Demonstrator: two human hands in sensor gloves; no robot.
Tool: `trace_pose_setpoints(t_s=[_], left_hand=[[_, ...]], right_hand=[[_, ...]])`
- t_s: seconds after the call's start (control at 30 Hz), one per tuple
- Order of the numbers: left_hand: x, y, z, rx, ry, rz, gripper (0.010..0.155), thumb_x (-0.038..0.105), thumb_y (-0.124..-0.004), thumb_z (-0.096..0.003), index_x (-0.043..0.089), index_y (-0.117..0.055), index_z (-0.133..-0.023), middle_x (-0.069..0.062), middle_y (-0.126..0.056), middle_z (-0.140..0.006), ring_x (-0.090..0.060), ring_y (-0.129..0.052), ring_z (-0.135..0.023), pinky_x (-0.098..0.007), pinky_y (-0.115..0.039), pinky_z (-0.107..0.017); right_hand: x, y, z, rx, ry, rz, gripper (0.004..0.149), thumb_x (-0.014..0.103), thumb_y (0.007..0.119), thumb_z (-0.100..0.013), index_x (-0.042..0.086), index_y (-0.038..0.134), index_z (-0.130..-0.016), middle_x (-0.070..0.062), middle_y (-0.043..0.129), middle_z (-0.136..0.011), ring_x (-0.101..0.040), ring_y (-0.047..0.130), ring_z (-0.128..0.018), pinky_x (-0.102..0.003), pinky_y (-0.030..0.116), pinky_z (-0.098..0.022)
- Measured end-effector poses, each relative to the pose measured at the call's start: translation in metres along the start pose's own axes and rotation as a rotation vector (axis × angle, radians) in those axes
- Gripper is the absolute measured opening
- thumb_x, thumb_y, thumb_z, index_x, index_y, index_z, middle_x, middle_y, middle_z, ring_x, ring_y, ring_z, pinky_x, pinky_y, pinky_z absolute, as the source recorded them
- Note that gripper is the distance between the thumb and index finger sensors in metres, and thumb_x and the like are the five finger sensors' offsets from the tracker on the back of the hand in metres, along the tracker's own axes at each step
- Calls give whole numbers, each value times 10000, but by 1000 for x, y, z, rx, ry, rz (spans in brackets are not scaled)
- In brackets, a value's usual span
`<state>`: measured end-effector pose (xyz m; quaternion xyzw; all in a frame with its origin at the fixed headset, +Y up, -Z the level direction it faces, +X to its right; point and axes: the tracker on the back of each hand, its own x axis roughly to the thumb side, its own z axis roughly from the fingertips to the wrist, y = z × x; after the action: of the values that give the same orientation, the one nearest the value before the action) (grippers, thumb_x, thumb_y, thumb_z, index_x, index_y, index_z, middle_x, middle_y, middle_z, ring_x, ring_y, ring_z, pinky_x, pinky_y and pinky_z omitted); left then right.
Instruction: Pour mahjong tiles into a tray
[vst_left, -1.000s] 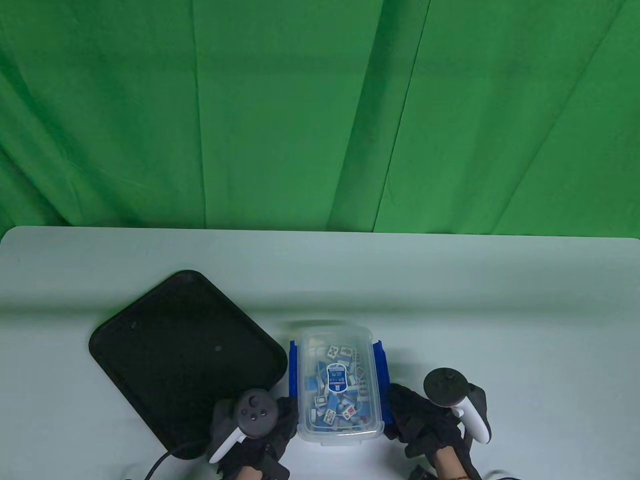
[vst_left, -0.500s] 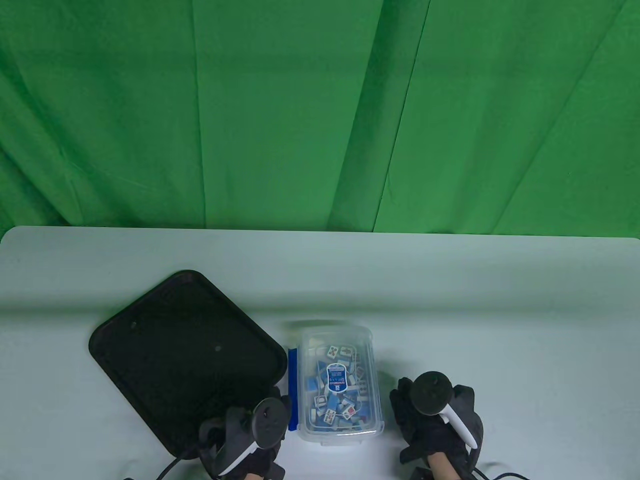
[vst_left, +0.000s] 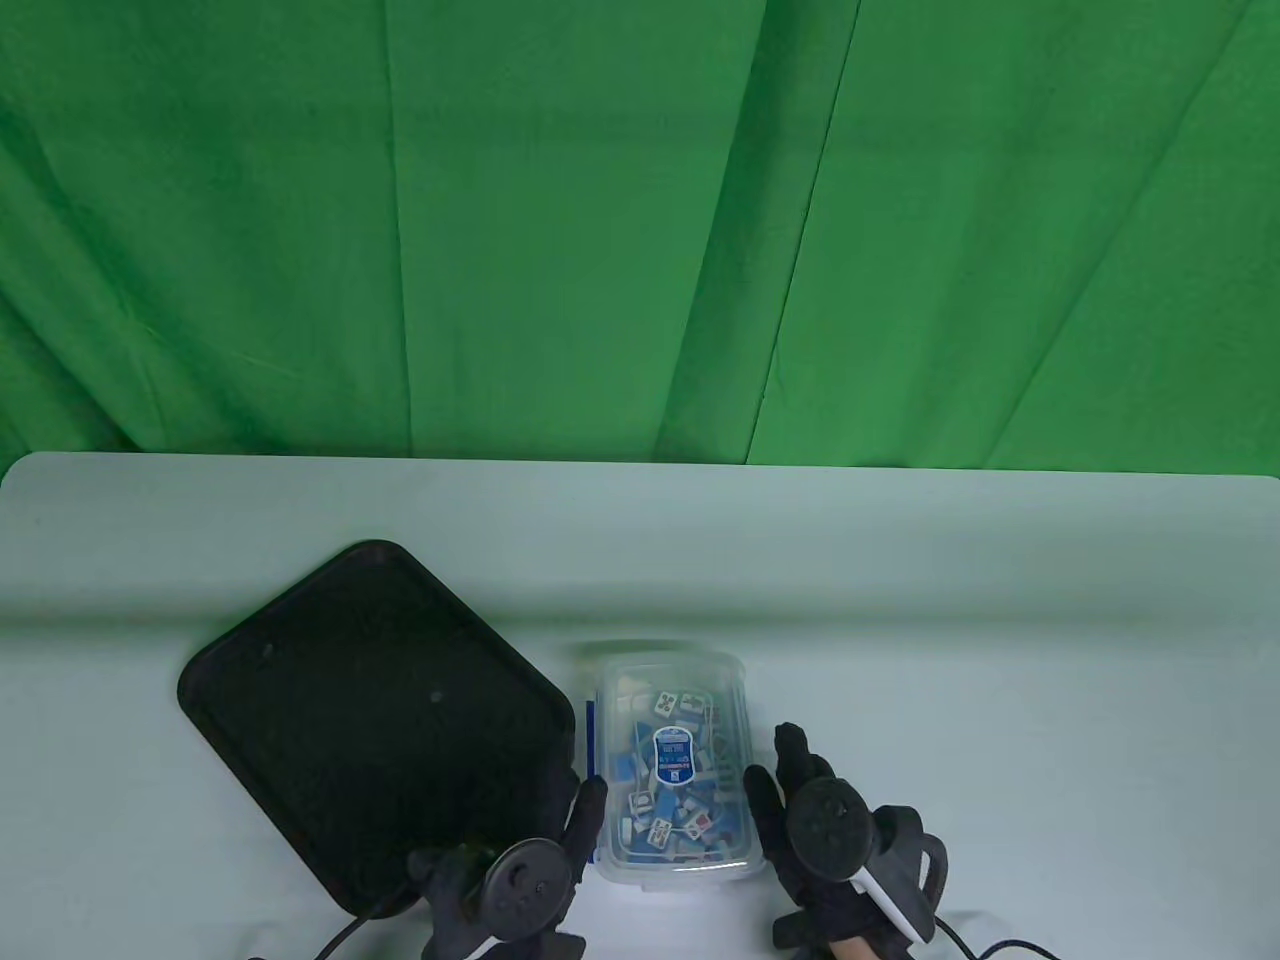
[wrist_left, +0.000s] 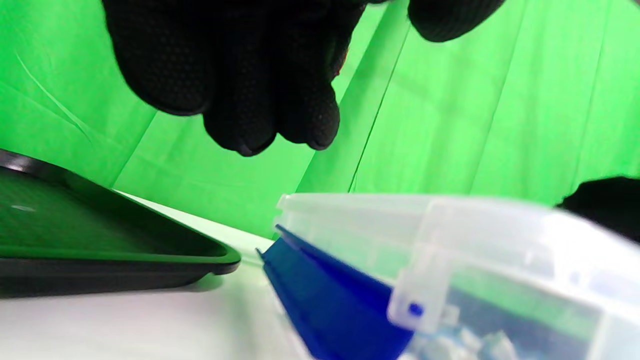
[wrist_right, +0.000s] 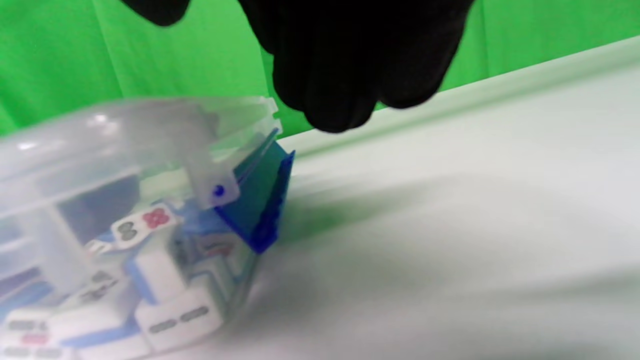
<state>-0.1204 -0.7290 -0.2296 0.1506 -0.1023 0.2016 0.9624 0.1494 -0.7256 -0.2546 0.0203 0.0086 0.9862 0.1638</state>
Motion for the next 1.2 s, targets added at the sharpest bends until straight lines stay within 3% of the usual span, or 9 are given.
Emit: trace_pose_setpoints(t_s=[0.27,0.37,0.43,0.93,1.2], left_hand=[[9,-20,-5,-209,74,-11,742,544,-518,-641,-40,-642,-1083,-117,-1008,-732,-350,-1016,-621,-512,-817,-452],[9,-29,-7,-396,140,-43,745,543,-512,-650,-42,-624,-1097,-130,-994,-767,-366,-1003,-644,-521,-808,-467],[8,-35,-7,-453,132,-15,740,535,-489,-655,-47,-616,-1093,-119,-993,-764,-352,-1008,-638,-512,-813,-464],[6,-36,-8,-444,141,51,709,486,-507,-654,-70,-618,-1079,-127,-992,-758,-359,-1006,-637,-519,-808,-466],[6,-36,-10,-434,150,46,697,465,-519,-650,-77,-630,-1075,-131,-998,-753,-362,-1006,-638,-519,-809,-467]], right_hand=[[11,9,1,92,-2,91,742,584,475,-676,50,437,-1190,-139,778,-1005,-309,893,-749,-480,767,-629],[12,13,-1,138,-8,92,730,575,481,-679,43,468,-1177,-119,820,-960,-283,918,-705,-460,788,-604],[12,15,-2,151,-10,114,710,545,505,-689,33,450,-1177,-119,820,-949,-270,921,-692,-451,792,-598],[10,19,-7,246,-4,42,705,489,452,-702,-44,427,-1163,-140,819,-931,-269,926,-676,-451,802,-585],[13,20,-7,236,-10,46,700,472,436,-703,-70,448,-1146,-146,831,-894,-252,935,-639,-435,814,-563]])
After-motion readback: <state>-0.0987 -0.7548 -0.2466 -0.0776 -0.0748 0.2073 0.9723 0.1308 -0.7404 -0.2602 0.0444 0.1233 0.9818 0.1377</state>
